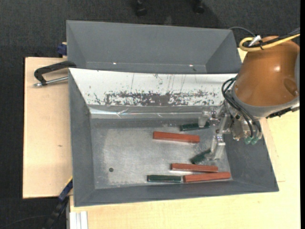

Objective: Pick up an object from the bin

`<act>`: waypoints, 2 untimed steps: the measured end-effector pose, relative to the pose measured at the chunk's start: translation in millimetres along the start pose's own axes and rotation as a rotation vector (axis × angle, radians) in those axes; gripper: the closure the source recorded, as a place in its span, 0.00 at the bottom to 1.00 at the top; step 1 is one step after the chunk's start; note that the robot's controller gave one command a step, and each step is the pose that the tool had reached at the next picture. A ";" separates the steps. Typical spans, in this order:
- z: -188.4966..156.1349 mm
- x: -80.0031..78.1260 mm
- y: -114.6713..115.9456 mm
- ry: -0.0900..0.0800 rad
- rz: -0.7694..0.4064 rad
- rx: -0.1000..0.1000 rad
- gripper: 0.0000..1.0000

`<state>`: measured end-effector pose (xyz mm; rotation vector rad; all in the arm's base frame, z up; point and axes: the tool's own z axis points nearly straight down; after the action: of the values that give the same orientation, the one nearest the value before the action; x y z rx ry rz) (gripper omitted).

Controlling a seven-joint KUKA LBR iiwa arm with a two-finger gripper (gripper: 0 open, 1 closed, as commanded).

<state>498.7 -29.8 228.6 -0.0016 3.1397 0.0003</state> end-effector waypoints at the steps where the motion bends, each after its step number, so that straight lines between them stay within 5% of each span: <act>1: 162.5 -70.2 50.8 0.004 0.001 -0.003 0.00; 2: 125.8 -60.9 30.7 -0.005 0.018 0.000 0.00</act>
Offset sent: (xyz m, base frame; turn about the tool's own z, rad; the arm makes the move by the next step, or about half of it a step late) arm 0.0702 0.0482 -0.1586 0.0037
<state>559.8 0.9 102.9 0.0262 3.1349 0.0009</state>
